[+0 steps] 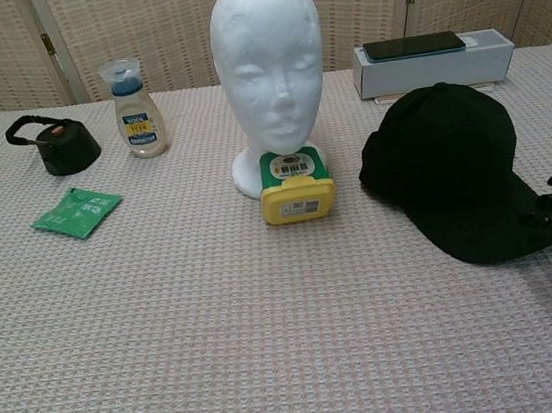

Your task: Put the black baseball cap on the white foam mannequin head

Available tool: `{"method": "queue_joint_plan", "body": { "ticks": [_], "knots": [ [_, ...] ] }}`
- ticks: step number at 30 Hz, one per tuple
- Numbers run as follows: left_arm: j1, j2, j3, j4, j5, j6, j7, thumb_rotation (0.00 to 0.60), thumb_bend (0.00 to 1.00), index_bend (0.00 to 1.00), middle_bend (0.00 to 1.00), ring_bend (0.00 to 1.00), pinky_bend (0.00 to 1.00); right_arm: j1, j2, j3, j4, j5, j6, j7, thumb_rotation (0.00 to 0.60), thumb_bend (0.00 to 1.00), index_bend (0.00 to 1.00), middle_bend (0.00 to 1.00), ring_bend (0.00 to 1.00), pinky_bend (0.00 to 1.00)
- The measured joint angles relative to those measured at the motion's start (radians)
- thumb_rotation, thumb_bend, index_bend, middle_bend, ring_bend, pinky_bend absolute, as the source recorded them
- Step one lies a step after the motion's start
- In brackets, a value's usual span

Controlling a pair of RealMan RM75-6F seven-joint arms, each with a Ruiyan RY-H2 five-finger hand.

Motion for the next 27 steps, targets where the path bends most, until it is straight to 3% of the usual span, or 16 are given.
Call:
{"method": "queue_joint_plan", "body": {
  "ticks": [27],
  "knots": [
    [0.009,0.023,-0.018,0.015,-0.039,0.015,-0.049,0.600,0.07,0.20,0.06,0.04,0.14,0.074,-0.160,-0.028,0.147,0.138,-0.089,0.044,0.600,0.15,0.30,0.34,0.28,0.25]
  ]
}}
